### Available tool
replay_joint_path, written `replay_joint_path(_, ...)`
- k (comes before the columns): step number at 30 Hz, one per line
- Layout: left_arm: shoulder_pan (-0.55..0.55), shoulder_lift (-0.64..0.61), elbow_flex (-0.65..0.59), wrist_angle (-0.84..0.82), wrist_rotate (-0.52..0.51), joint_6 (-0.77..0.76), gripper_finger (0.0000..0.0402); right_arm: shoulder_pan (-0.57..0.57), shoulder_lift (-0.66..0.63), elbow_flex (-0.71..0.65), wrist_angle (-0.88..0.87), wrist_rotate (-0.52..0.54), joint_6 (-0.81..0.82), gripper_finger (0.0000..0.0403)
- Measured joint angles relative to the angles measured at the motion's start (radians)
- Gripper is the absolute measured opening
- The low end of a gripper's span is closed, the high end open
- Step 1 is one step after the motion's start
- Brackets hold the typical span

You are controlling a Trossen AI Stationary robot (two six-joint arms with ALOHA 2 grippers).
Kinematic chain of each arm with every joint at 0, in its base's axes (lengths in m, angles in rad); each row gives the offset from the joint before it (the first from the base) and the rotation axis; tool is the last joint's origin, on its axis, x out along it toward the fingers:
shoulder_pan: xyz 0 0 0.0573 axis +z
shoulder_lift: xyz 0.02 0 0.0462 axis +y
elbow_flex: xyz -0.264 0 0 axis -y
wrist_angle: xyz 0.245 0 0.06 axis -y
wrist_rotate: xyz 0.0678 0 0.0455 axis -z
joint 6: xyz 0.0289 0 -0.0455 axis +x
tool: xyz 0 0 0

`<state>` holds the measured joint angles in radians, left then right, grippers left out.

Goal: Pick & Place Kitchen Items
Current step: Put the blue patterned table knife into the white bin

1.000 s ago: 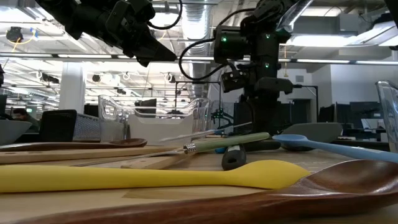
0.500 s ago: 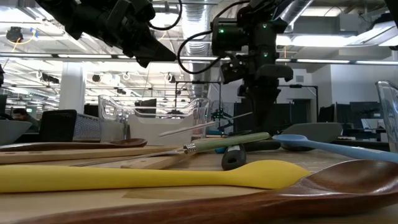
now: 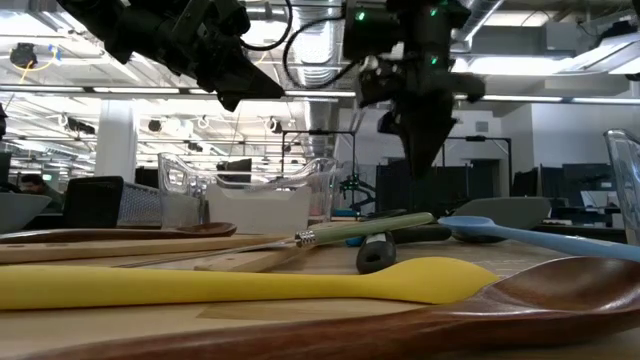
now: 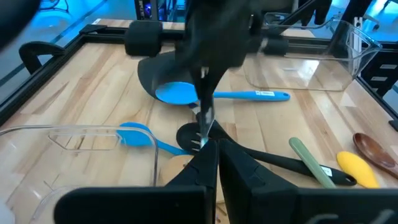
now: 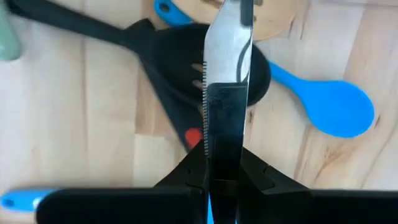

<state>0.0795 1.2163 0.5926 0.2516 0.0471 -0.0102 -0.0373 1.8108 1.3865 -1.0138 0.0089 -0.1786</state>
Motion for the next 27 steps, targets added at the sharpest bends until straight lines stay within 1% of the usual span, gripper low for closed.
replay_joint_path(3, 0.0, 0.0, 0.0, 0.0, -0.005, 0.002, 0.0002, 0.016, -0.053, 0.0, 0.003, 0.006, 0.026, 0.0031)
replay_joint_path(4, 0.0, 0.0, 0.0, 0.002, -0.014, 0.002, 0.0002, 0.024, -0.072, 0.0, 0.002, 0.022, 0.039, 0.0032)
replay_joint_path(8, 0.004, 0.0, 0.0, 0.021, -0.127, -0.07, 0.0002, 0.068, -0.14, 0.0, -0.012, 0.142, 0.064, 0.0033)
replay_joint_path(11, 0.031, 0.0, 0.0, 0.022, -0.133, -0.133, 0.0002, 0.1, -0.172, 0.0, -0.011, 0.212, 0.072, 0.0031)
replay_joint_path(15, 0.077, 0.0, 0.0, 0.03, -0.057, -0.225, 0.0002, 0.143, -0.178, 0.0, -0.013, 0.305, 0.075, 0.0031)
replay_joint_path(19, 0.105, 0.0, 0.0, 0.043, 0.014, -0.262, 0.001, 0.168, -0.168, 0.0, -0.026, 0.347, 0.083, 0.0033)
replay_joint_path(22, 0.129, 0.0, 0.001, 0.056, 0.109, -0.307, 0.003, 0.176, -0.168, 0.0, -0.025, 0.366, 0.083, 0.0031)
replay_joint_path(25, 0.147, 0.0, 0.001, 0.055, 0.223, -0.37, 0.0058, 0.181, -0.168, 0.0, -0.024, 0.375, 0.084, 0.0031)
replay_joint_path(27, 0.147, 0.0, 0.001, 0.057, 0.276, -0.412, 0.0078, 0.186, -0.168, 0.0, -0.019, 0.399, 0.084, 0.0031)
